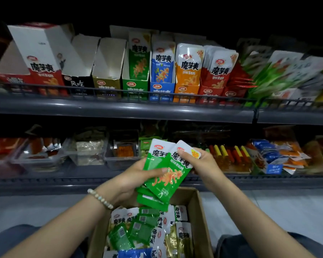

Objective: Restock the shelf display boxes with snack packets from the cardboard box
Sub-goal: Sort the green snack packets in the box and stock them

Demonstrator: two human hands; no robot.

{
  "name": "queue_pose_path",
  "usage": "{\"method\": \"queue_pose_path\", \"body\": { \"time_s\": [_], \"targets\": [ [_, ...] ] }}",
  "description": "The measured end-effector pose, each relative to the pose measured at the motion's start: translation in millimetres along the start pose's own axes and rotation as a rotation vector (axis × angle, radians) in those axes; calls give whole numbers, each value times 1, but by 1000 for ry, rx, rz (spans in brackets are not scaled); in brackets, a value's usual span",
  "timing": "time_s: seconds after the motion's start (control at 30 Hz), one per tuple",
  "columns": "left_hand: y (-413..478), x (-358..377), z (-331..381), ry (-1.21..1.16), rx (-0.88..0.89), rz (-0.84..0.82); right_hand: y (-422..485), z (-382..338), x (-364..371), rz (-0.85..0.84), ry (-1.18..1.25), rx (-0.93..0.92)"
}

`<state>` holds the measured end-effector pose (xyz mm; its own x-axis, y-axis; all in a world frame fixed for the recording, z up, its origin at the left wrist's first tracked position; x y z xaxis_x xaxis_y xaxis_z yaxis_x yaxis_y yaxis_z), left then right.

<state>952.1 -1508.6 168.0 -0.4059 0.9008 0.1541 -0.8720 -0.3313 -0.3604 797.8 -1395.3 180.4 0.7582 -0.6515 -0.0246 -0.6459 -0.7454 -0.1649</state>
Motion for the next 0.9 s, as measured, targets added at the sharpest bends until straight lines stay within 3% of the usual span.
{"method": "queue_pose_path", "body": {
  "time_s": [0.13, 0.27, 0.43, 0.6, 0.77, 0.9],
  "targets": [
    [8, 7, -3, 9, 31, 56, 0, 14, 14, 78, 154, 104],
    [10, 6, 7, -47, 41, 127, -7, 24, 30, -86, 181, 221],
    [11, 9, 9, -11, -23, 98, -4, 24, 26, -26, 172, 164],
    [15, -4, 6, -170, 1, 169, -3, 22, 33, -85, 187, 169],
    [5, 5, 20, -235, -23, -2, -11, 13, 46, -226, 281, 196],
    [9, -1, 24, -394, -5, 67, -8, 6, 39, -156, 313, 169]
  ]
}}
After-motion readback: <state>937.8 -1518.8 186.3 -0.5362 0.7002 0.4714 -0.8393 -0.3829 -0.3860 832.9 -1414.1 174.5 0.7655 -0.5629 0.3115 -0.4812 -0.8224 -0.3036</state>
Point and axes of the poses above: each hand's wrist, its own y-axis towards the middle knuckle, its own x-axis out of the palm, z = x × y, the point moved 2 cm from there along y, towards the middle knuckle, and after that the axes turned 4 degrees about -z, right-handed, at the moved point
